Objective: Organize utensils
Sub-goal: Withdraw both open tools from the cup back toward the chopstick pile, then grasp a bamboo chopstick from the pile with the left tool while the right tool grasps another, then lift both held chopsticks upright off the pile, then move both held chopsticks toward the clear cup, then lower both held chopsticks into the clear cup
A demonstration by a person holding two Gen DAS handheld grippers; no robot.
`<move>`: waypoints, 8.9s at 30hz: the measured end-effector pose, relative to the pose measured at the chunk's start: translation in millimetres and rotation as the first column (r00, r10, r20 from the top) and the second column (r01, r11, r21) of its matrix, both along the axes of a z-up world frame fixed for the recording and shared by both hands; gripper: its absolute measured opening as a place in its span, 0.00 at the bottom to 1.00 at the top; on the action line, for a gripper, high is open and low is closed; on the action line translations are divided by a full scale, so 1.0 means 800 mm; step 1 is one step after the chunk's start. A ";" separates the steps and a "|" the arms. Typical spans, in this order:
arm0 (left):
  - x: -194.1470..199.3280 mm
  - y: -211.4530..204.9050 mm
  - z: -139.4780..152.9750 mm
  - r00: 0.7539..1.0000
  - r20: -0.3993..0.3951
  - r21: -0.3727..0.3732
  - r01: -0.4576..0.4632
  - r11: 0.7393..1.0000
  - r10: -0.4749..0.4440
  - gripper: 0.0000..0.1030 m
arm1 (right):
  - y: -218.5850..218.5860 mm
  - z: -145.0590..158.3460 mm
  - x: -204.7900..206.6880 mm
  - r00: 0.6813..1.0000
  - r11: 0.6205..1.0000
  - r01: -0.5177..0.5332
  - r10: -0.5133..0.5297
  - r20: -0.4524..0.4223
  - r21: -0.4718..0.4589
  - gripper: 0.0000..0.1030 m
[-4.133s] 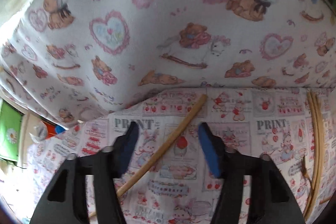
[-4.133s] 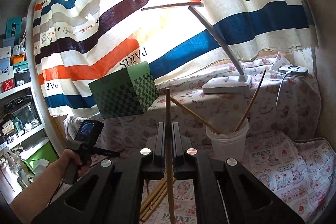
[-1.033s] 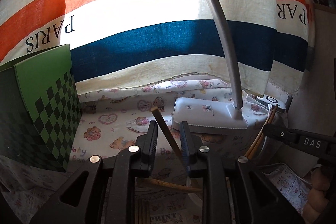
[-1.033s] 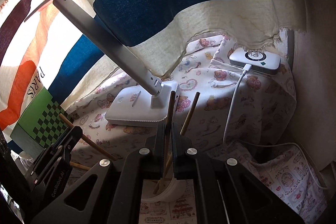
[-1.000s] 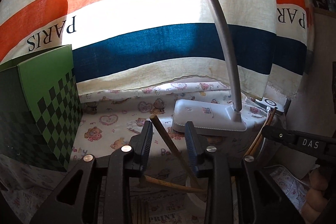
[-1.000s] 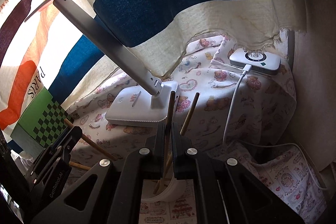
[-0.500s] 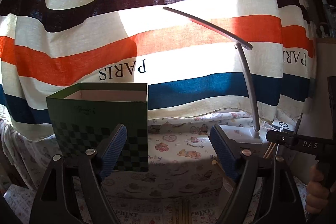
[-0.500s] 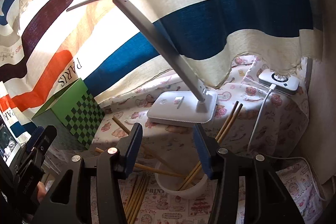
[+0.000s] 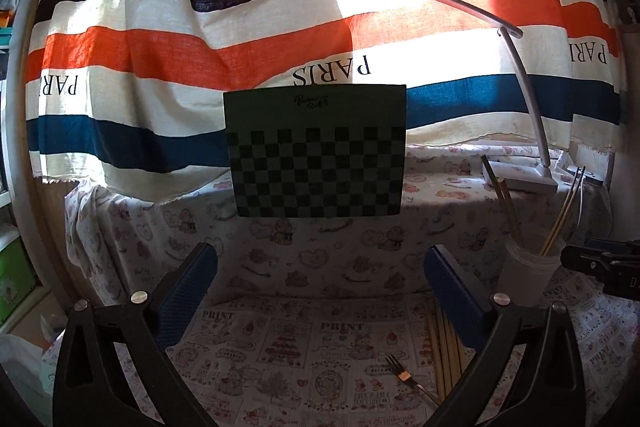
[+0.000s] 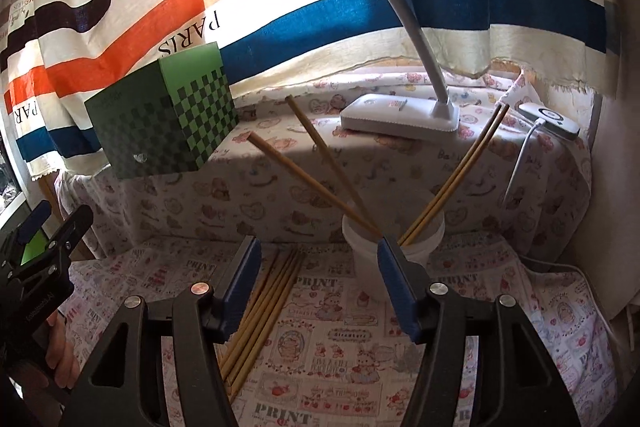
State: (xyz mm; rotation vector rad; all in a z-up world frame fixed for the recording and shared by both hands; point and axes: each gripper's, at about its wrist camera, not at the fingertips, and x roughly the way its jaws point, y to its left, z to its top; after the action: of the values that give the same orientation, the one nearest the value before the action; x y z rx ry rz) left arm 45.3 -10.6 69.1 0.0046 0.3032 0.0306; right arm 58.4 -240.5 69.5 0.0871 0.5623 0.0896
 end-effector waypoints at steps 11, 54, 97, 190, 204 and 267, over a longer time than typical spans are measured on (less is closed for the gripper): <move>-0.001 -0.030 -0.057 0.980 -0.163 0.063 0.123 0.990 -0.112 0.99 | -0.008 -0.069 -0.006 0.993 0.999 0.018 -0.015 -0.116 0.029 0.61; 0.027 -0.086 -0.129 0.684 -0.604 -0.212 0.357 0.910 -0.410 0.05 | 0.002 -0.106 0.009 0.969 0.996 0.040 -0.059 -0.240 -0.085 0.61; -0.019 -0.010 -0.030 0.963 -0.190 -0.128 0.168 0.977 -0.190 0.03 | 0.126 -0.147 -0.035 0.932 0.948 -0.272 0.217 -0.292 -0.165 0.12; 0.171 -0.122 -0.134 0.639 -0.714 -0.104 0.309 0.945 -0.287 0.07 | -0.030 -0.033 -0.045 0.997 0.987 -0.051 0.041 0.066 0.153 0.03; 0.082 -0.052 0.043 0.908 -0.308 -0.121 0.258 0.958 -0.284 0.06 | 0.048 -0.123 0.004 0.919 0.961 -0.270 0.275 -0.281 0.057 0.10; 0.153 -0.201 0.101 0.919 0.099 -0.265 0.393 0.880 -0.381 0.06 | -0.089 0.111 0.053 0.932 0.988 0.149 -0.153 0.330 0.037 0.06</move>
State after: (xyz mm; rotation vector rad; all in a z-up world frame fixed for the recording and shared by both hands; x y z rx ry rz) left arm 167.7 -171.3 150.1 -0.2179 0.2553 -0.4123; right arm 100.7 -311.9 158.0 0.1235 0.2159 -0.0432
